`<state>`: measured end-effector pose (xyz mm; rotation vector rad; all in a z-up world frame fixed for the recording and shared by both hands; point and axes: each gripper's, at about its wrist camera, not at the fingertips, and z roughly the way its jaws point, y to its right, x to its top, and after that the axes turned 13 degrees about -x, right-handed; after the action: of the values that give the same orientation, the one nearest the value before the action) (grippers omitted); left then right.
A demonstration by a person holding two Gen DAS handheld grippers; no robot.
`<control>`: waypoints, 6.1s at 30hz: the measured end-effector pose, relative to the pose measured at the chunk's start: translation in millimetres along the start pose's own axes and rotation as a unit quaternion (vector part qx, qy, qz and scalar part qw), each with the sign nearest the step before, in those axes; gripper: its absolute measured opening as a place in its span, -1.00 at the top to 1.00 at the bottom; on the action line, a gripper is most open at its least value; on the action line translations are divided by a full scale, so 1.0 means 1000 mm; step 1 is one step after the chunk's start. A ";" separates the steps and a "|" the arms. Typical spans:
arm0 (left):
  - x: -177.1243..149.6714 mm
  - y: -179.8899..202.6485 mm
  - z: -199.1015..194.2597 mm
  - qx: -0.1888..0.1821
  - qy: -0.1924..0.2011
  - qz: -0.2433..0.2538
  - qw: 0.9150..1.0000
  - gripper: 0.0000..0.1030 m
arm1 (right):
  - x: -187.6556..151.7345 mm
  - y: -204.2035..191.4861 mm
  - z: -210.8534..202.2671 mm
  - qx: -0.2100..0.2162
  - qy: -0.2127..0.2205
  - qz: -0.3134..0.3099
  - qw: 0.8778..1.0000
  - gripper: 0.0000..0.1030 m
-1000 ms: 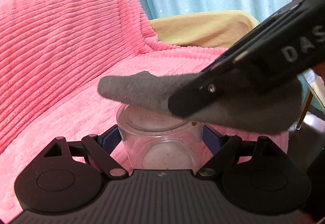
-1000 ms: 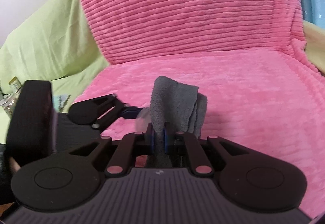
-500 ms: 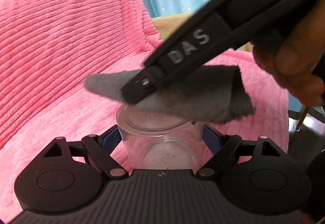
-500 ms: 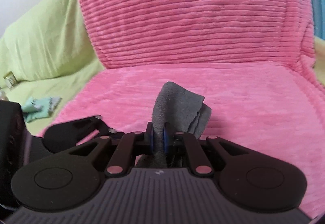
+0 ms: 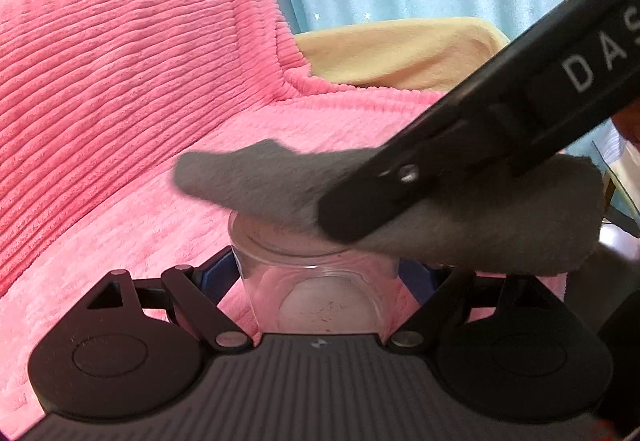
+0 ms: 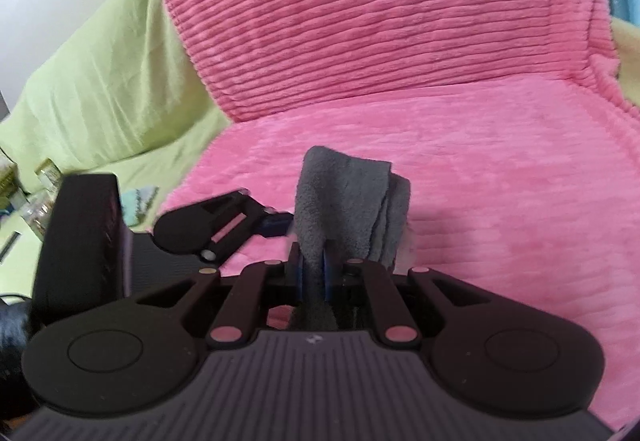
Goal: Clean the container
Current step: 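Wipe the cloth across the jar rim with the right gripper, then sweep the grey cloth back and forth over the jar rim with the right gripper, then keep rubbing the cloth over the jar rim with the right gripper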
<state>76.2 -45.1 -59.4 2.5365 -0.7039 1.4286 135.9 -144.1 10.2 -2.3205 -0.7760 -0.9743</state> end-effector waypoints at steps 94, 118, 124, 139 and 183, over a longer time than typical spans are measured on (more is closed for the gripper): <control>0.001 -0.022 0.006 0.001 0.000 -0.006 1.000 -0.65 | 0.002 -0.011 0.004 -0.029 0.025 0.003 0.999 0.86; -0.001 -0.024 0.002 -0.002 0.000 -0.009 1.000 -0.65 | -0.008 0.006 -0.006 -0.020 0.011 0.044 0.999 0.86; -0.004 -0.045 0.003 -0.013 0.000 -0.002 1.000 -0.65 | -0.006 -0.008 0.002 0.002 0.010 0.041 0.999 0.86; -0.006 -0.040 0.000 -0.012 0.000 -0.005 1.000 -0.65 | 0.015 -0.006 0.027 -0.041 0.032 -0.006 0.999 0.88; -0.006 -0.035 -0.004 -0.016 -0.002 0.000 1.000 -0.65 | -0.005 0.005 0.000 -0.052 0.029 0.019 0.998 0.87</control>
<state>87.2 -10.6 -59.1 2.5151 -0.7207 1.4021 136.5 -148.9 5.0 -2.3745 -0.6703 -1.0854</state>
